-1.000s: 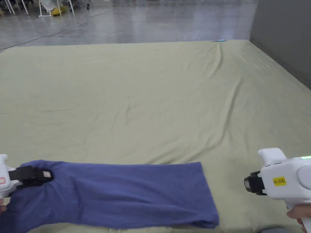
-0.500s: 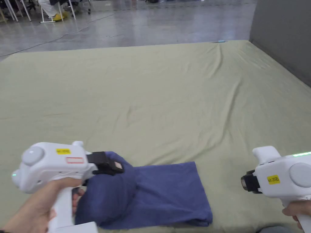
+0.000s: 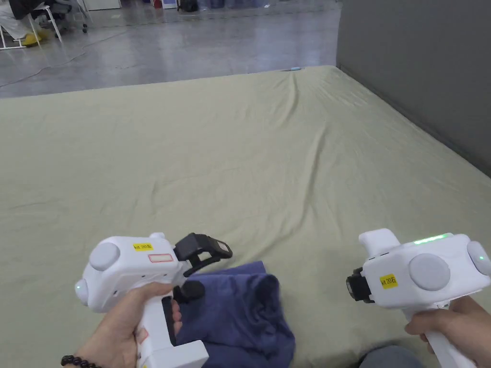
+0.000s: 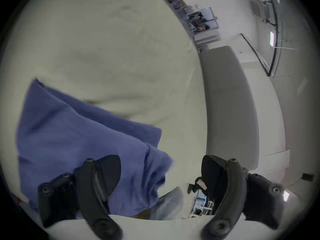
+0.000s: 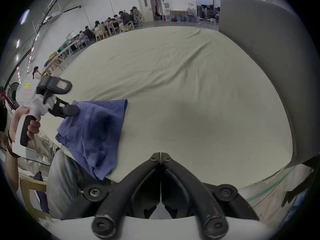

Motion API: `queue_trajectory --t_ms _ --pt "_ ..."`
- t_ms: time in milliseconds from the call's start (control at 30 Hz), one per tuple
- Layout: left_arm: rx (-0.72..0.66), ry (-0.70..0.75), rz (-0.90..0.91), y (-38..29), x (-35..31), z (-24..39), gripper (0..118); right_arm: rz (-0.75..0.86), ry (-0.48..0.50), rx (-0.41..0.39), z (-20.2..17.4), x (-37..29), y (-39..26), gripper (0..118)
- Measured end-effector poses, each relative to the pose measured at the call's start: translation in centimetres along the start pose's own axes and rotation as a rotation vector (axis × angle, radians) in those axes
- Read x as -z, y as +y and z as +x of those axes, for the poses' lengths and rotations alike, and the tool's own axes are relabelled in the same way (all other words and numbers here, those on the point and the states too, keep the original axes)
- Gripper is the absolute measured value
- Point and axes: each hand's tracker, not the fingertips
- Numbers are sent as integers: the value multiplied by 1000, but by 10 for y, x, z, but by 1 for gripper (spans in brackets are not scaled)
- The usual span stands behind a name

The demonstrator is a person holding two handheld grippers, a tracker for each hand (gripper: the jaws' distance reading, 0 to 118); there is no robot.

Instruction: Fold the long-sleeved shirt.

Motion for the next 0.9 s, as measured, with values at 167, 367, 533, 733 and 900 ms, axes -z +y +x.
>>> queue_trajectory --t_ms 167,367,533,733,900 --pt "241 95 92 -17 -61 9 0 3 19 -14 -7 -1 1 0" --pt "463 257 49 -63 -42 13 0 -1 26 -30 -12 4 3 0" --pt "556 340 -86 -67 34 11 0 -7 25 -28 -12 3 1 0" --pt "543 344 -105 -83 111 28 0 -12 20 -25 -8 2 -1 0" --pt "560 284 -141 -87 113 43 0 -19 26 -23 -11 6 2 0"
